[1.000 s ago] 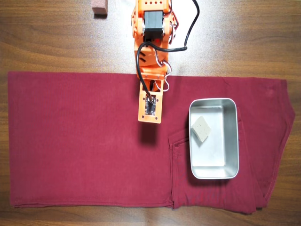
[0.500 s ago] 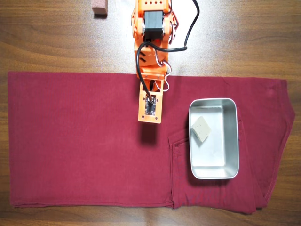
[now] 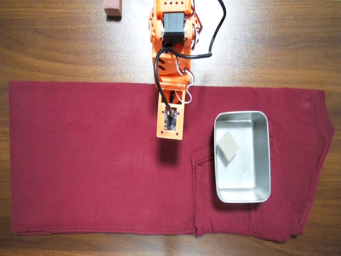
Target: Grab the cube
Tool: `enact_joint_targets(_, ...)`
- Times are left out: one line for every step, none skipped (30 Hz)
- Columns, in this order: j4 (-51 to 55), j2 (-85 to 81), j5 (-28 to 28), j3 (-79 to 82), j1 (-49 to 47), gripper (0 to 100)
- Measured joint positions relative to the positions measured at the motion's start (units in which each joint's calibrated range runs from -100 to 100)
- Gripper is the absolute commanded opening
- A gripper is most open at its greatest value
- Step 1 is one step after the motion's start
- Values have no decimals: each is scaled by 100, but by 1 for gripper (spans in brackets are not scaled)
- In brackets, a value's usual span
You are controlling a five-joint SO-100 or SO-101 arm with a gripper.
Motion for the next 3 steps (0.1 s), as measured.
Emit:
enact_joint_targets(0,0,0,0,0,0)
enact_joint_targets(0,0,0,0,0,0)
enact_joint_targets(0,0,0,0,0,0)
